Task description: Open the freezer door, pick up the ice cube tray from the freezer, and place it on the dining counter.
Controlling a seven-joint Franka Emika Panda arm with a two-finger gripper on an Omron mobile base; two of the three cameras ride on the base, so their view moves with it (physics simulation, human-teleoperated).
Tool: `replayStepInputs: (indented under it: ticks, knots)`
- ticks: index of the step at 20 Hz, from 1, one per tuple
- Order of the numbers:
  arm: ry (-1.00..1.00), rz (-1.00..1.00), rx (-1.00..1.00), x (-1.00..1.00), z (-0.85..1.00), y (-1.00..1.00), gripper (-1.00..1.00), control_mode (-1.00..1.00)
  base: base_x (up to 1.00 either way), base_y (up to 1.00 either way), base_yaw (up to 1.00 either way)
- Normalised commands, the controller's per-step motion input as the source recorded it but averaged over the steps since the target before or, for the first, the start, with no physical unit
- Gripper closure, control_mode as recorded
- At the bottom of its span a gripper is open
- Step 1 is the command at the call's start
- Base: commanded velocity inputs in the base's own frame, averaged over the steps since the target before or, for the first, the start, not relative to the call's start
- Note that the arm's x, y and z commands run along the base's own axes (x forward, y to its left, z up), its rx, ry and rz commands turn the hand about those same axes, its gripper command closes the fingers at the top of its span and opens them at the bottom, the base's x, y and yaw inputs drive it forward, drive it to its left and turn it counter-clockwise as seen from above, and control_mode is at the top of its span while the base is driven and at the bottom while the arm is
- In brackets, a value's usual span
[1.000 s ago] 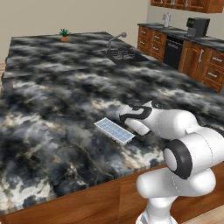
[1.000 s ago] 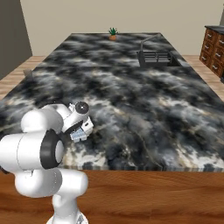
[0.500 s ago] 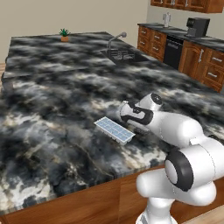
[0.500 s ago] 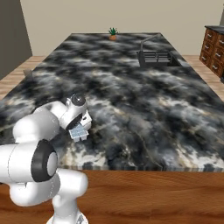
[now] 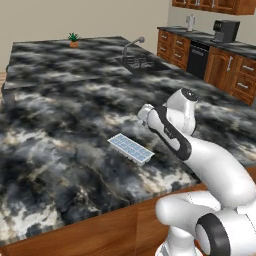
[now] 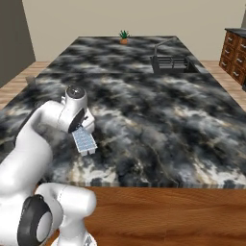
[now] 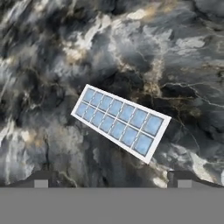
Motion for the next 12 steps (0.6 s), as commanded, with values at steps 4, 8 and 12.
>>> replayStepInputs:
  ticks: [4,8,12]
  knots:
    - [0.0,0.18,-0.14,-0.99,0.53,0.24,-1.0,-1.0,0.0,0.0,0.0]
    - [0.0,0.17,-0.14,-1.0,0.74,0.12,-1.0,-1.0,0.0,0.0,0.0]
    - [0.0,0.15,-0.13,-0.99,0.87,0.0,-1.0,-1.0,0.0,0.0,0.0]
